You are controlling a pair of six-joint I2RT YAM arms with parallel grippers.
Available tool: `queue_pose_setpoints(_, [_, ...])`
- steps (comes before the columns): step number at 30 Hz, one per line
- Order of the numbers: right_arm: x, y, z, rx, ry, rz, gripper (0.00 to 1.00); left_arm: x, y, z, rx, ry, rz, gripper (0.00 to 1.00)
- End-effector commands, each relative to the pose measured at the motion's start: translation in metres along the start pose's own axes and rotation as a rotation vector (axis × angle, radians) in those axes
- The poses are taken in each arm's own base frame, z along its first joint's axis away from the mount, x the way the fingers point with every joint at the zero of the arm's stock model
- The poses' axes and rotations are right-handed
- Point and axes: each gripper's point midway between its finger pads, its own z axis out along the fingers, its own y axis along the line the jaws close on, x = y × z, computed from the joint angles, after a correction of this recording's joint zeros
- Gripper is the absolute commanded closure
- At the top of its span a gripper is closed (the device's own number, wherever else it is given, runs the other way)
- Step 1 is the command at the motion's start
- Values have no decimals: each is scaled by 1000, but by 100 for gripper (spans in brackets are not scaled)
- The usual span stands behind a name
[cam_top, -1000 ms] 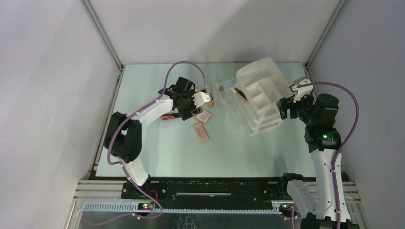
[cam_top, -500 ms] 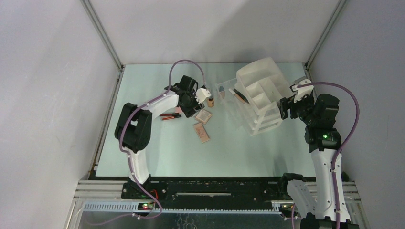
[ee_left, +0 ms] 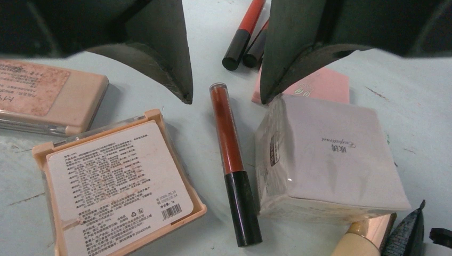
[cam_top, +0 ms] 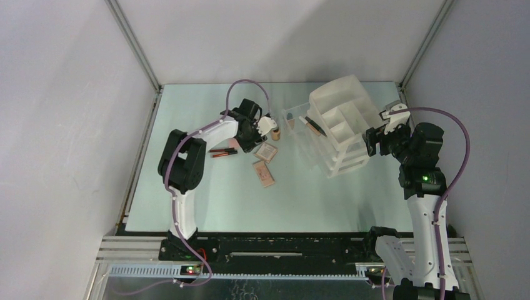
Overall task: Organize the makeup
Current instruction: Pick up the makeup from the center of the board.
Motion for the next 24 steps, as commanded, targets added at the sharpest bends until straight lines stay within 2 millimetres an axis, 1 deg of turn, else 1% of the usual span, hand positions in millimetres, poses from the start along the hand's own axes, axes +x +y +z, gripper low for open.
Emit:
queue_pose_setpoints(1, [-3,-3,0,7,-18,-22,20,-15,8,-3,-1,-31,14,47])
queue_pose_setpoints(13, [-2,-3,2,6,-13,-21,20,-5,3,3,57,6,48,50])
queue_pose_setpoints(17, [-1,-3,2,6,-10,-19,20,-4,-2,6,96,21,60,56])
queue_pose_setpoints(24, [-1,-3,2,5,-9,-20,20,2,0,9,94,48,62,68])
